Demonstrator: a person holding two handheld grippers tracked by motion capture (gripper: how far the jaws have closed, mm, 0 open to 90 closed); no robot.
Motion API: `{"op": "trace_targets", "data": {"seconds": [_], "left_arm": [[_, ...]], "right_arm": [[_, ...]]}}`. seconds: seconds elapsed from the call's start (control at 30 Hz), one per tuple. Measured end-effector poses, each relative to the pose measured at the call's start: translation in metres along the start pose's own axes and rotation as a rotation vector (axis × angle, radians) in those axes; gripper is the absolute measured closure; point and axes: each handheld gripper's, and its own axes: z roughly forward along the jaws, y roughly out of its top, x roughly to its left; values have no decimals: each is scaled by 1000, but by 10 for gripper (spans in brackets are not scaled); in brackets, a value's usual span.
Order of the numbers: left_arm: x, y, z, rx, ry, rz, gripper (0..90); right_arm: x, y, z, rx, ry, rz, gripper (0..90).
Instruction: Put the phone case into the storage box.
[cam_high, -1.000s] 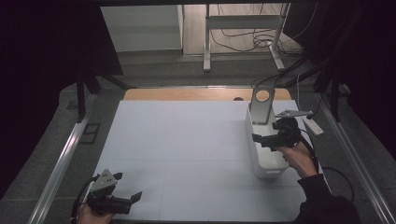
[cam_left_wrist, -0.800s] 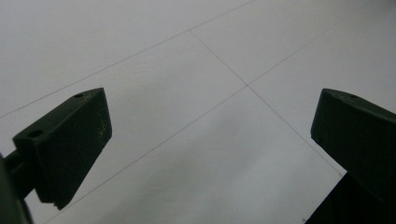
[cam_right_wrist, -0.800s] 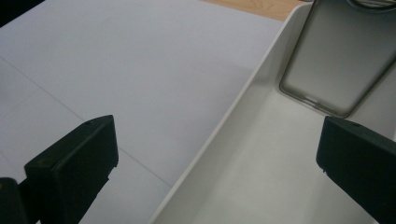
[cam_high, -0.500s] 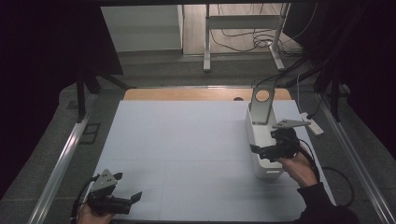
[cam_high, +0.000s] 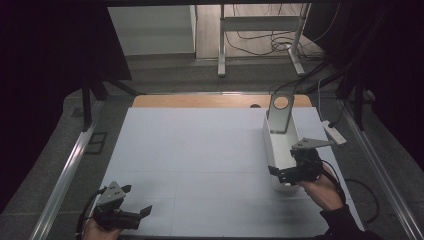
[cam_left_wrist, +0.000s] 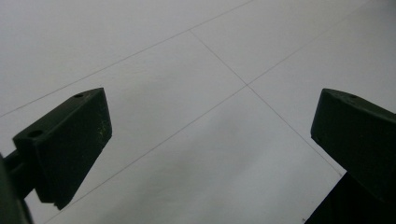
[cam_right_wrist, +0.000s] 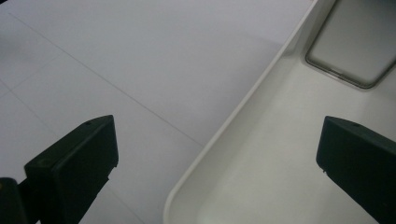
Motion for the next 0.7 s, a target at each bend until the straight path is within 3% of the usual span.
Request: {"op": "trace_targets", "data": {"seconds": [0.7], "left_arm": [[0, 0, 0, 0, -1, 0, 0]], "right_arm": [[10, -25, -25, -3, -33, -5, 0]]}}
